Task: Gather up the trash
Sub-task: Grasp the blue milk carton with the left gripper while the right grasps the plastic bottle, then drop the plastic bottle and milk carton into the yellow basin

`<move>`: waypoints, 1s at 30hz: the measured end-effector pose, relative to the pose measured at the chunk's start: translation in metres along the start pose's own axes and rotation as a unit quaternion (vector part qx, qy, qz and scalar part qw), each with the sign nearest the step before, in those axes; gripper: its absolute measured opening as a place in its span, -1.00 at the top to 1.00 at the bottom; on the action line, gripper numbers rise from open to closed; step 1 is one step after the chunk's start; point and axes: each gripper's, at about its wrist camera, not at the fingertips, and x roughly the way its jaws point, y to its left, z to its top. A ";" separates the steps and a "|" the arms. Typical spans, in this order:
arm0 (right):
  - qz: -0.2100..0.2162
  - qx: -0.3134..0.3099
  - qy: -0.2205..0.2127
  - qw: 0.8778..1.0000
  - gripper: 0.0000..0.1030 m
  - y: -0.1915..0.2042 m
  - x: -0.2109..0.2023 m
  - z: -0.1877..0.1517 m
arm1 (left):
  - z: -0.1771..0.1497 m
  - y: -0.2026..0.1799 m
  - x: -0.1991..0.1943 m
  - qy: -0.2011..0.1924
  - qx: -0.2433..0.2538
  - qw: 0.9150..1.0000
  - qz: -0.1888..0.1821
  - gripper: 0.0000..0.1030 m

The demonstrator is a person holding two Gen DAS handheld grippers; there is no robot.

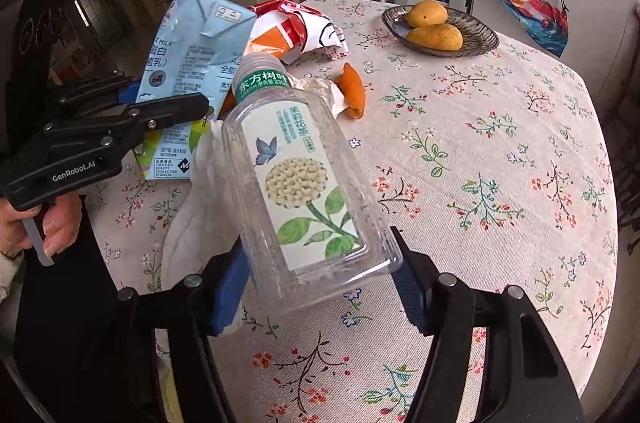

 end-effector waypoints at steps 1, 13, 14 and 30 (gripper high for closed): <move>0.005 0.009 -0.001 1.000 -0.22 -0.002 -0.002 -0.001 | 0.000 0.003 -0.002 -0.002 -0.008 1.000 -0.002 0.39; 0.043 0.066 -0.057 0.995 -0.12 0.004 -0.056 -0.021 | -0.007 0.007 -0.079 -0.051 -0.049 0.997 -0.017 0.39; 0.042 0.068 -0.062 0.995 -0.12 0.006 -0.061 -0.025 | -0.009 0.006 -0.085 -0.052 -0.051 0.997 -0.016 0.39; 0.034 0.063 -0.121 0.990 -0.11 0.036 -0.143 -0.069 | -0.053 -0.028 -0.150 -0.055 -0.047 0.997 -0.017 0.39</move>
